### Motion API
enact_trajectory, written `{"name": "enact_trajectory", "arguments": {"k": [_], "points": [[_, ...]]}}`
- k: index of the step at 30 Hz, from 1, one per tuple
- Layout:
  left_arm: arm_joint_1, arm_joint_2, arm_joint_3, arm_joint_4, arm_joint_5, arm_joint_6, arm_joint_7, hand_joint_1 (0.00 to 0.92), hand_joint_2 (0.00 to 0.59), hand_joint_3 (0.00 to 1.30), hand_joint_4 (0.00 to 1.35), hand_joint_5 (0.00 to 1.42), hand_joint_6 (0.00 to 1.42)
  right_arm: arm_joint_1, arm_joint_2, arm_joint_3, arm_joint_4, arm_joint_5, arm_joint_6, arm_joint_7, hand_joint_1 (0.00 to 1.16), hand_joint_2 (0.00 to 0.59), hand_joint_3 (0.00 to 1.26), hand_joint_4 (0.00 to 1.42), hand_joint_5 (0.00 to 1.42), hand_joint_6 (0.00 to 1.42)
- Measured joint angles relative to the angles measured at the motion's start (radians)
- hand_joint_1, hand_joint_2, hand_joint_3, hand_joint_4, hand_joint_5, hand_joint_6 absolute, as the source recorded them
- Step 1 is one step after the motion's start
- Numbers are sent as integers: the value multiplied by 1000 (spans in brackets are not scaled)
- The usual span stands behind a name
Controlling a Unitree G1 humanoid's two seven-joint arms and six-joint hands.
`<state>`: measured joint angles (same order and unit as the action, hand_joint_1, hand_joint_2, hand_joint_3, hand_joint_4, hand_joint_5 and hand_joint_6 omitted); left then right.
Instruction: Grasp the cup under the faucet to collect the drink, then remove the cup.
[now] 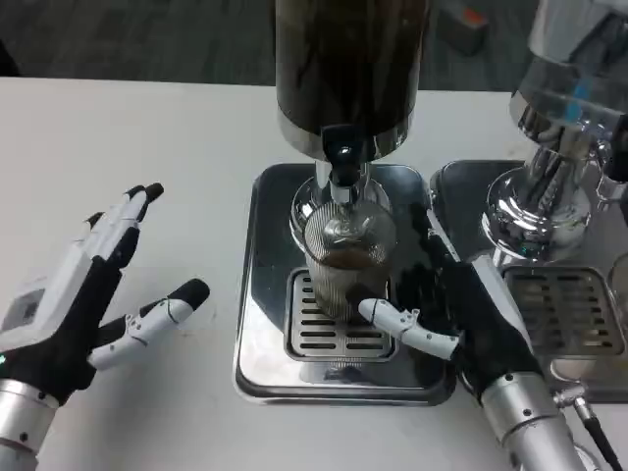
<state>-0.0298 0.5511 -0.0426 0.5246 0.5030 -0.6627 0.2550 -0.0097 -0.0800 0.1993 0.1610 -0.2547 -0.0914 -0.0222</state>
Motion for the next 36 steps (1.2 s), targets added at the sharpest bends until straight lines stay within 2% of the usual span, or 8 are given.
{"name": "enact_trajectory", "arguments": {"k": [5, 14, 24, 36], "points": [[0, -2, -11, 14, -21, 0, -18, 0, 157, 55, 0, 33, 0, -5, 7, 3, 7, -3, -2, -14, 764, 160, 0, 0, 0, 0], [0, -5, -18, 18, -32, 0, -36, 0, 158, 65, 0, 33, 0, -33, 50, -2, 33, 6, -30, -36, 754, 156, 0, 0, 0, 2], [0, -5, -16, 34, -63, 1, -45, 0, 158, 67, 0, 33, 0, -36, 51, -1, 40, 0, -48, -50, 748, 158, 0, 0, 0, 43], [-1, -5, -15, 41, -80, 1, -63, 0, 158, 75, 0, 34, 0, -86, 73, 2, 155, 23, -117, -40, 828, 153, 0, 0, 26, 170]]}}
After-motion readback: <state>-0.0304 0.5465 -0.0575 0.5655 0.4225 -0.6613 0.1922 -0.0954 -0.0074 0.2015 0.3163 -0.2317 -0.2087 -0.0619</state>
